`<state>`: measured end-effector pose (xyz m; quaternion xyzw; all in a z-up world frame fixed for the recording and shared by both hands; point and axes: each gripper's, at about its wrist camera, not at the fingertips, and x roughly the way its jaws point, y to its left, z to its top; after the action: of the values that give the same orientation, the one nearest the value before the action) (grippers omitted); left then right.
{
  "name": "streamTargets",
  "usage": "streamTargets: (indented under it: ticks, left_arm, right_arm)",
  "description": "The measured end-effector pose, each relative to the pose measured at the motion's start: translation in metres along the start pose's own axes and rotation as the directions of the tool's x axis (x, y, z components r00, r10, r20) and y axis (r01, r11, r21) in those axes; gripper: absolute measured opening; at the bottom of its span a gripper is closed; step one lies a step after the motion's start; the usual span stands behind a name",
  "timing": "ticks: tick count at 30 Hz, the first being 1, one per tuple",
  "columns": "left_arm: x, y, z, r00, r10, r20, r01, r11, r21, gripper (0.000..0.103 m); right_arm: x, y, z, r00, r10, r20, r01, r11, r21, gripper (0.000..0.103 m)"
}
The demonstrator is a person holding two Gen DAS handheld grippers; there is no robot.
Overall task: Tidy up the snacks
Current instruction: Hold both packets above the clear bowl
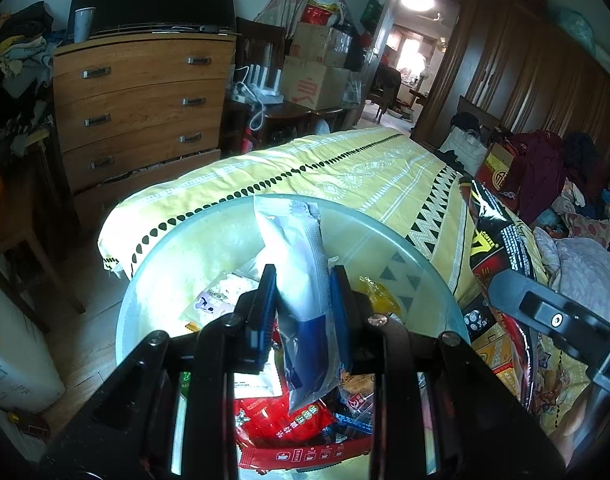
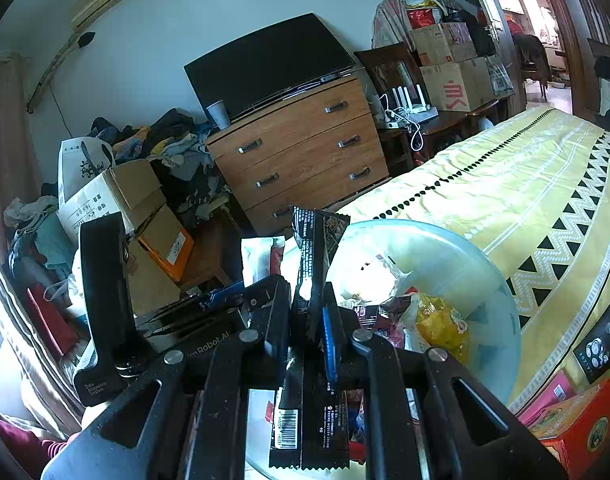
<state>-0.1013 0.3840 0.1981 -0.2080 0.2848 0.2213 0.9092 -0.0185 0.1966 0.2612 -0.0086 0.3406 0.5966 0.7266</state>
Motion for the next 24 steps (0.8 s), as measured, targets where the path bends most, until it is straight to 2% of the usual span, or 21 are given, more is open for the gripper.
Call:
streamTargets:
  ticks: [24]
  left_arm:
    - [-0.0002,0.0002,0.0004,1.000,0.001,-0.002,-0.001,1.000,-0.001,0.026]
  right_arm:
    - [0.0079,0.0017,0.0008,1.000,0.002,-0.010,-0.002,1.000,0.000,0.016]
